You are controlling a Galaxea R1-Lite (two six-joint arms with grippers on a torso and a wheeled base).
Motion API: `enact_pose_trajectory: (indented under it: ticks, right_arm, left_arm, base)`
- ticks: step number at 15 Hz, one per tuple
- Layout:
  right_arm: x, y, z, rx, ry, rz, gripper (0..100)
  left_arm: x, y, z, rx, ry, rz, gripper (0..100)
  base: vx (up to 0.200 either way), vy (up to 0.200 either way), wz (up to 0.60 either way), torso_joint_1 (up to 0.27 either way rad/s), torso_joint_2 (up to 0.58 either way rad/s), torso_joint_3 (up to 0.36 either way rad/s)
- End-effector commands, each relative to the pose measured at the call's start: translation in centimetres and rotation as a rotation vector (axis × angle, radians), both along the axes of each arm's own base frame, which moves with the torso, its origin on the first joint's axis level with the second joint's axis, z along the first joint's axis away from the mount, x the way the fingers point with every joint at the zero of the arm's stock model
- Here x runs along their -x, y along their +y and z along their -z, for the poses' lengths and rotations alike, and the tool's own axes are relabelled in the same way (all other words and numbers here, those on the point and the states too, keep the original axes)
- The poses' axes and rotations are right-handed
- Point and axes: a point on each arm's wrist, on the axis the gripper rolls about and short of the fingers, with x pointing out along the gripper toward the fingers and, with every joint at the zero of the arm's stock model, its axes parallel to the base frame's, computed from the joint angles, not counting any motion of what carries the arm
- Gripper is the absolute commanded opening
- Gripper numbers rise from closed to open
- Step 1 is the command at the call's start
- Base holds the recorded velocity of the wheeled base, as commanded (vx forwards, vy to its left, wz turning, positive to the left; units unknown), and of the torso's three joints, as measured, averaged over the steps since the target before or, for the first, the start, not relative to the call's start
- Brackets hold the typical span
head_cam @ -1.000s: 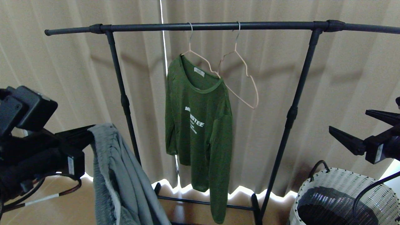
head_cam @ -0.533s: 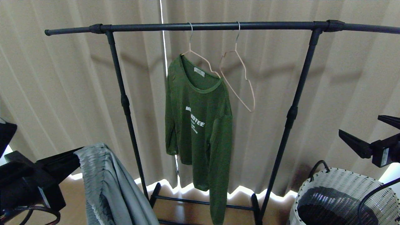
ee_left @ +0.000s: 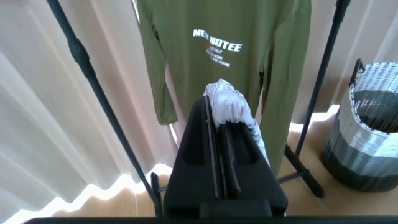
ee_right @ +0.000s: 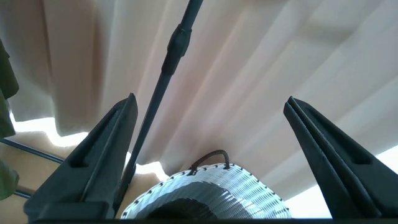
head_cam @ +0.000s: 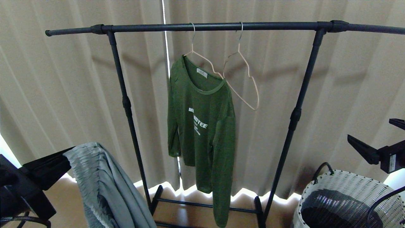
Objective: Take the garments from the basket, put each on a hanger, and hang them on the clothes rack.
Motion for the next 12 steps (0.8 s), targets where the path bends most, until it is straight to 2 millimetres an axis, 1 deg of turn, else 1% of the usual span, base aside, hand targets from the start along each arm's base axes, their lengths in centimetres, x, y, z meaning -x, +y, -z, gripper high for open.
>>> enact_pose_trajectory:
  ticks: [1,5,8,12]
  right_arm:
    - [0.1,0.0,0.1,0.002,0.002,-0.001,100]
    - [0.2,0.0,0.3,0.001,0.010,-0.002,100]
    - [0.2,0.0,0.7,0.003,0.028,-0.004,100]
    - [0.3,0.0,0.7,0.008,0.025,-0.004,100]
  left_arm:
    - [-0.3,-0.3,0.3,-0.001,0.004,0.017,0]
    - [-0.5,-0.5,0.7,-0.006,0.014,0.027,0]
    - [-1.8,-1.0,1.4,0.000,0.050,0.019,0]
    - [-2.4,-1.2,1.7,0.006,0.046,0.018,0]
  base:
    - [0.000,0.000,0.00,0.000,0.00,0.000]
    - [0.000,0.000,0.00,0.000,0.00,0.000]
    - [0.000,0.000,0.00,0.000,0.00,0.000]
    - [0.000,0.000,0.00,0.010,-0.02,-0.019]
